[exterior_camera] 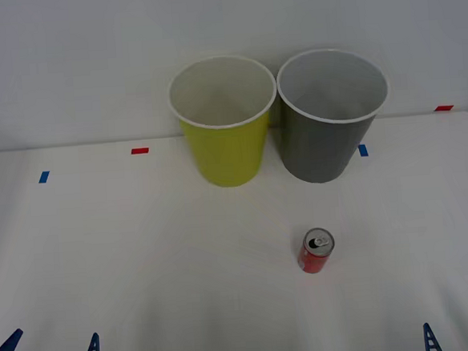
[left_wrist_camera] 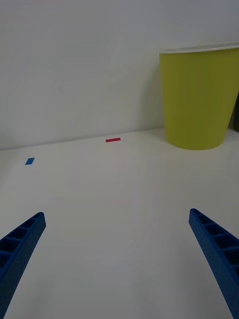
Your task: Put cans in the gray bin and PET bottles in the light green bin.
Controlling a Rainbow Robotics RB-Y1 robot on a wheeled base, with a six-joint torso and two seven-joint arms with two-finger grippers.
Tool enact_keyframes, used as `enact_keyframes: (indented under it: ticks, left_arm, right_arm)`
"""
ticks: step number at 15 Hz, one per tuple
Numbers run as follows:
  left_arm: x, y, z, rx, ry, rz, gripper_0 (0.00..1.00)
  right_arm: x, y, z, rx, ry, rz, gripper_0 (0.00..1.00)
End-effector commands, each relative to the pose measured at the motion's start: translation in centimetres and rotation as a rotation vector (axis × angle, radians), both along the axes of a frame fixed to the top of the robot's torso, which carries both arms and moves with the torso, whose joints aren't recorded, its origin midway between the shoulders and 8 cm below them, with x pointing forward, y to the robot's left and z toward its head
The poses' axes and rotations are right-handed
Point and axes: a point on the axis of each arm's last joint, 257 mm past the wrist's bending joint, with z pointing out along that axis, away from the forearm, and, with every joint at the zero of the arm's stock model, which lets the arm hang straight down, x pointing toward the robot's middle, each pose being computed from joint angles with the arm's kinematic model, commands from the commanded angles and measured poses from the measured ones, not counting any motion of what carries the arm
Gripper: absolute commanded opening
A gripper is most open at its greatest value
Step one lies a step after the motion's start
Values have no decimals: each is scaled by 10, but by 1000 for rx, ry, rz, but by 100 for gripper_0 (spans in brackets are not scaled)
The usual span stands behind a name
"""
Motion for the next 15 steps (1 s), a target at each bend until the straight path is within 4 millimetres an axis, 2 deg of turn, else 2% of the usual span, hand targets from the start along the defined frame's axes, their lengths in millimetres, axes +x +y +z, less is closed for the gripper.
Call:
enact_keyframes:
  ticks: [1, 15]
  left_arm:
    - [0, 0, 0, 0, 0, 0, 100]
    - [0, 0, 0, 0, 0, 0, 100]
  right_arm:
    - [0, 0, 0, 0, 0, 0, 100]
    - [0, 0, 0, 0, 0, 0, 100]
